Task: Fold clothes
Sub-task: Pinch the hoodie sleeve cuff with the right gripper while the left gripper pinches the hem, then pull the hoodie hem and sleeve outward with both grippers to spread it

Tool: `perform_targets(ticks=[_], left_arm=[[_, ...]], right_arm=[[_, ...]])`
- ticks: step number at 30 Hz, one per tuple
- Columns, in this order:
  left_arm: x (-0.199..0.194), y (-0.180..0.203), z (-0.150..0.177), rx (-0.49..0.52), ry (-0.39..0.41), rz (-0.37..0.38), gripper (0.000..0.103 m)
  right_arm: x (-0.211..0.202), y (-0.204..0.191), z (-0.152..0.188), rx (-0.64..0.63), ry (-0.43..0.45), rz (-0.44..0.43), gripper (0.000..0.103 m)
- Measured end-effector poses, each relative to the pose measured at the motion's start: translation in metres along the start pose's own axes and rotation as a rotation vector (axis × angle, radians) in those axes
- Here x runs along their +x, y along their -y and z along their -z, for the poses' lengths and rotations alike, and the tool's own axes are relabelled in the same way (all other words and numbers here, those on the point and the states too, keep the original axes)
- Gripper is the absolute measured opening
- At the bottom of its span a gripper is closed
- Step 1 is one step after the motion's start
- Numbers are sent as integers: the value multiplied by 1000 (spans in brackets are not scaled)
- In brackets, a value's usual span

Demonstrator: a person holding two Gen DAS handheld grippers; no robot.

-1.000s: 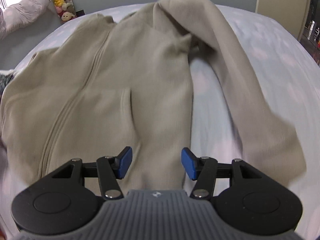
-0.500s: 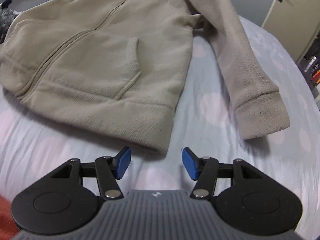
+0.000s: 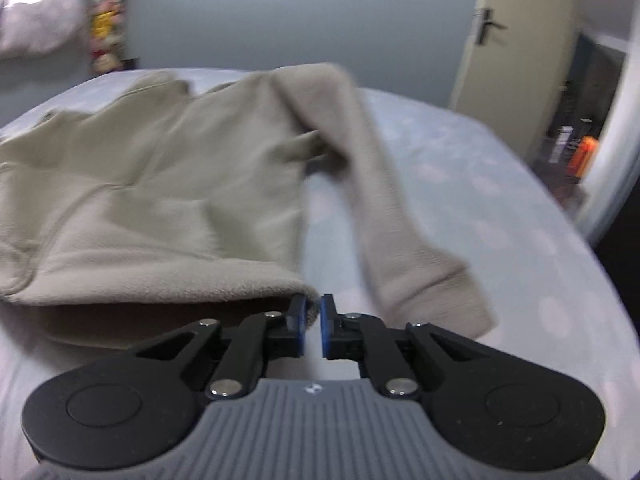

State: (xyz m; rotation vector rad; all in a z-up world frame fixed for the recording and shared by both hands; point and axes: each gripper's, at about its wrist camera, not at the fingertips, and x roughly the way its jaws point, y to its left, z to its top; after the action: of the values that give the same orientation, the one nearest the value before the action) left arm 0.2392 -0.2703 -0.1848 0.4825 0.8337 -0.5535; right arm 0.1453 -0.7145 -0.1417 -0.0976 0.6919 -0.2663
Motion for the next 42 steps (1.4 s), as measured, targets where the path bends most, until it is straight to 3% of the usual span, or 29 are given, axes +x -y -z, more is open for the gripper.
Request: perform_targets(ticks=[1, 4, 6, 12, 13, 15, 16, 22, 29, 32, 36, 38, 42], left_arm=[[0, 4, 0, 18, 6, 15, 41], [5, 13, 0, 66, 10, 25, 41], [12, 17, -1, 100, 3, -11, 41], [30, 13, 2, 135, -40, -89, 41], [30, 13, 3, 135, -42, -100, 41], [31, 10, 5, 128, -42, -98, 41], [31, 9, 5, 124, -41, -98, 41], [31, 8, 4, 106, -36, -105, 41], [35, 9, 2, 106, -36, -106, 41], [36, 10, 2, 106, -36, -101, 41], [31, 8, 3, 95, -10, -110, 41], [32, 8, 2, 93, -5, -110, 41], [38, 16, 4, 158, -6, -132, 41]], right_arm=[[1, 5, 0, 8, 3, 69, 0], [12, 49, 3, 177, -36, 131, 0], [13, 67, 9, 234, -43, 84, 0], [-1, 42, 35, 99, -92, -109, 9], [-3, 35, 41, 81, -102, -154, 13], [-1, 14, 52, 6, -116, -186, 41], [0, 4, 57, -35, -118, -199, 42], [24, -24, 67, -134, -143, -200, 42], [37, -25, 56, -29, -102, -228, 41], [40, -33, 49, -49, -85, -221, 10], [26, -22, 26, -11, 17, -158, 8], [28, 0, 13, 111, 16, -156, 8], [38, 17, 3, 160, -2, -96, 8]])
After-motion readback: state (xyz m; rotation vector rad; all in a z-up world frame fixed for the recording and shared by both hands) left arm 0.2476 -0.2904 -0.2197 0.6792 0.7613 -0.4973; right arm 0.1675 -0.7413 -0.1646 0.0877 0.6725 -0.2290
